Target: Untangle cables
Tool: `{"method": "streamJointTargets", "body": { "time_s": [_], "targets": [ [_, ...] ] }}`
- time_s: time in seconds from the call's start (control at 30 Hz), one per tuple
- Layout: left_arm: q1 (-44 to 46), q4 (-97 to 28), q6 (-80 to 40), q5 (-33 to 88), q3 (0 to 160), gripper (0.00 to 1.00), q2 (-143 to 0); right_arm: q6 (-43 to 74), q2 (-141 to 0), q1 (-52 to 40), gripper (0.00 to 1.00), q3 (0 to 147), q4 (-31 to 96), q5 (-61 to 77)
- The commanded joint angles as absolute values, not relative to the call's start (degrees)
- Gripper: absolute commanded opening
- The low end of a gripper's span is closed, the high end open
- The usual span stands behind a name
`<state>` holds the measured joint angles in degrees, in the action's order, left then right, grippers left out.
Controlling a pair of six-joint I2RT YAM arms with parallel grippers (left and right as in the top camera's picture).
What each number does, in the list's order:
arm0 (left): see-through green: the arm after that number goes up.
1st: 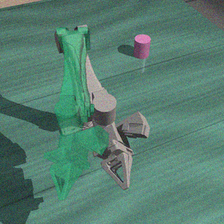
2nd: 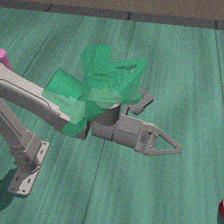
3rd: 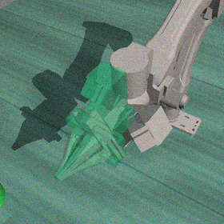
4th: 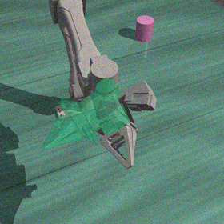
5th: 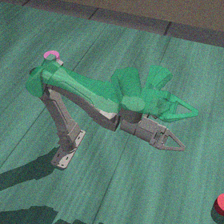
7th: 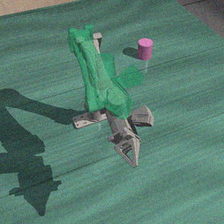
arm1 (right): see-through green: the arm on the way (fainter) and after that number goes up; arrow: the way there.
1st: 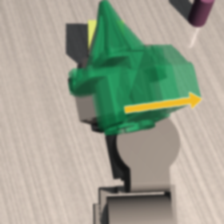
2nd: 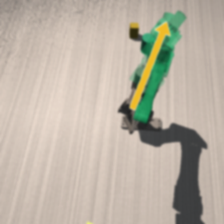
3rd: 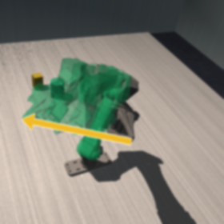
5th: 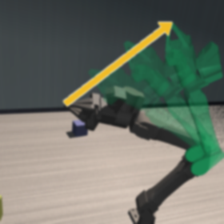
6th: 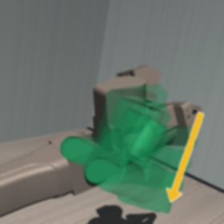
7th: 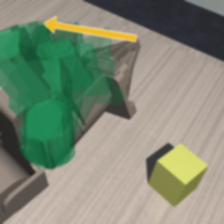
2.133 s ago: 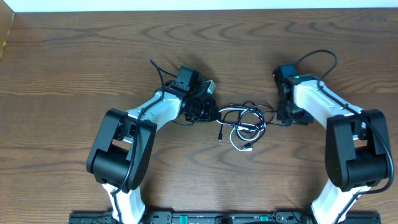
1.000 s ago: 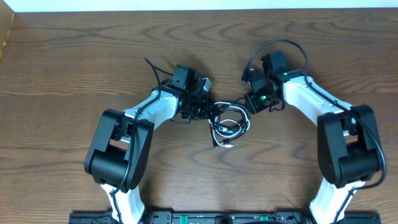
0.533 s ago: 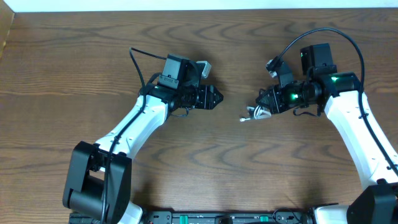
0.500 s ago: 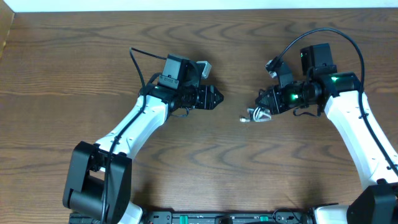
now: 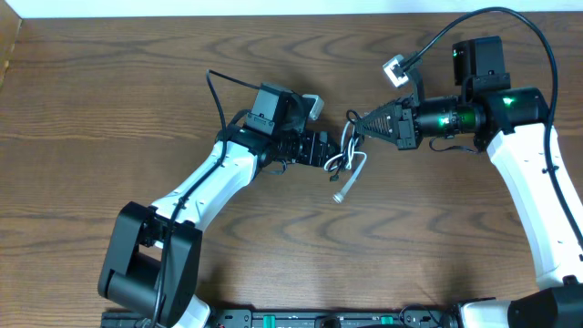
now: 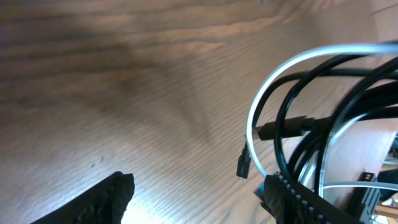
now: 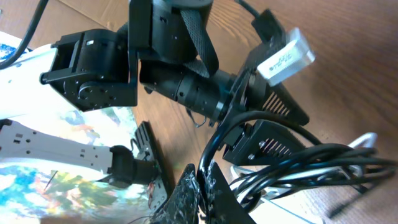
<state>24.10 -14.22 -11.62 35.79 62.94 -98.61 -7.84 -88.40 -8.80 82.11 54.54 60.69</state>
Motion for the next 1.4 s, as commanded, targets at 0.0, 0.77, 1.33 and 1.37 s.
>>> {"method": "streamJointTargets", "body": {
  "time_s": [0.0,0.77,1.33,1.37],
  "targets": [
    [23.92,-10.85,-11.64,43.77,63.88,0.74,-100.6,-8.19,-88.82,-8.71,0.01,81.52,54.74,62.83],
    [22.22,-0.03,-20.27,52.8,63.88,0.08,-112.38,-4.49,-89.03,-4.05,0.01,81.47,56.99,57.63],
    [23.7,-18.02,-21.78,26.26,63.88,0.07,-96.86,-18.31,-89.27,-11.97,0.41,80.82,58.17,27.14],
    [23.7,-19.79,-21.78,25.74,63.88,0.08,-96.88,-18.33,-89.52,-14.02,0.44,80.82,57.87,25.06]
  ]
}}
